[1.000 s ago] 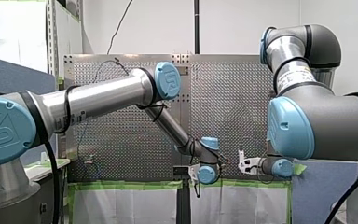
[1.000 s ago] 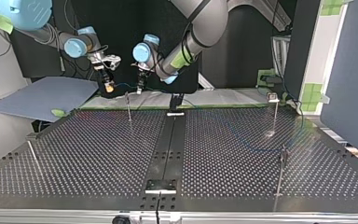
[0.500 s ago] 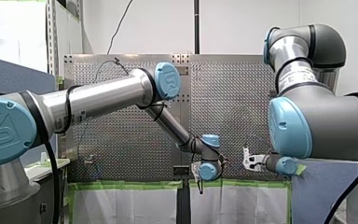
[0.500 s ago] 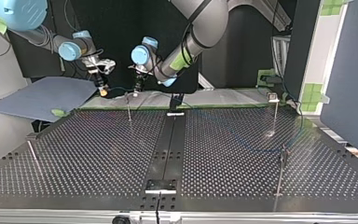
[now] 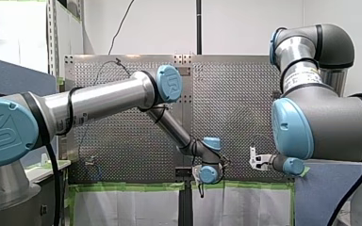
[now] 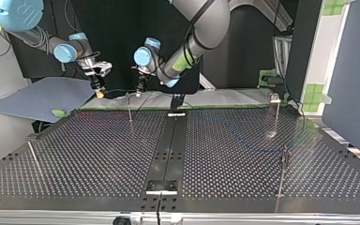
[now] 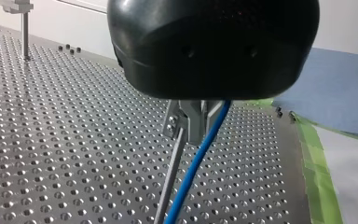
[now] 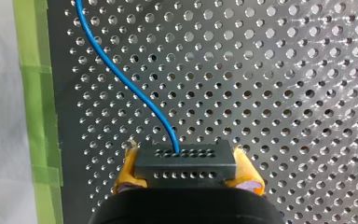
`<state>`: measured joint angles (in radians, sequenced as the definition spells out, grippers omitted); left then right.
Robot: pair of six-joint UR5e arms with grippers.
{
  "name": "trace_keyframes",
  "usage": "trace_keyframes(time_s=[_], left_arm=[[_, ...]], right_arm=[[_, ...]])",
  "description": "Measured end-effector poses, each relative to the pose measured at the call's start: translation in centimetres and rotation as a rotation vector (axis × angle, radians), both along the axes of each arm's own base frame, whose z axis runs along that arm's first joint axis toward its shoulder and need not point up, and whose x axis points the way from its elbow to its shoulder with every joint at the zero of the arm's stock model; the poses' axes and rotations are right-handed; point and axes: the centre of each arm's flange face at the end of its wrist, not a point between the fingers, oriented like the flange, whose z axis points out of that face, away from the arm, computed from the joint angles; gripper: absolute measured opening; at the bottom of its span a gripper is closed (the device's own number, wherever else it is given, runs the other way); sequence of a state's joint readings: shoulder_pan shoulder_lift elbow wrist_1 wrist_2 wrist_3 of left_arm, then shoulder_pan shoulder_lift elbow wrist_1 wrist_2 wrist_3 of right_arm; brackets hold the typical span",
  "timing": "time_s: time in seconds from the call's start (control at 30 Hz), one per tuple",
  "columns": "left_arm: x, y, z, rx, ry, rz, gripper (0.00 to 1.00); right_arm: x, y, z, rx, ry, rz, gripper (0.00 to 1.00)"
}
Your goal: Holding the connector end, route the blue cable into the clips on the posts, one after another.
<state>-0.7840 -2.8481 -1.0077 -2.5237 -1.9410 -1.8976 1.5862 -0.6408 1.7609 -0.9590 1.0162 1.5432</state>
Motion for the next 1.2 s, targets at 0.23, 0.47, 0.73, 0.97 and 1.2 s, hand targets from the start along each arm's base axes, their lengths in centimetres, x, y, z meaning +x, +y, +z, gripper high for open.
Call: trace_keyframes(time_s=[0.23, 0.47, 0.73, 0.97, 1.2], left_arm=[[0.9, 0.5, -0.1, -0.010, 0.003, -0.002, 0.00], [1.2, 0.2, 0.4, -0.021, -0.003, -0.011, 0.00], [1.7, 0.4, 0.5, -0.041, 0.002, -0.018, 0.00], [0.8, 0.2, -1.1, -0.029, 0.019, -0.028, 0.00], [0.6, 0.3, -1.8, -0.021, 0.025, -0.030, 0.00]], right_arm=[[-0.1, -1.2, 0.6, -0.019, -0.005, 0.001, 0.00], [-0.4, -2.5, 1.3, -0.032, -0.008, -0.003, 0.00], [-0.5, -3.0, 1.5, -0.033, -0.009, -0.006, 0.00], [-0.5, -3.0, 1.5, -0.032, -0.009, -0.007, 0.00], [-0.5, -2.9, 1.4, -0.025, -0.004, -0.007, 0.00]])
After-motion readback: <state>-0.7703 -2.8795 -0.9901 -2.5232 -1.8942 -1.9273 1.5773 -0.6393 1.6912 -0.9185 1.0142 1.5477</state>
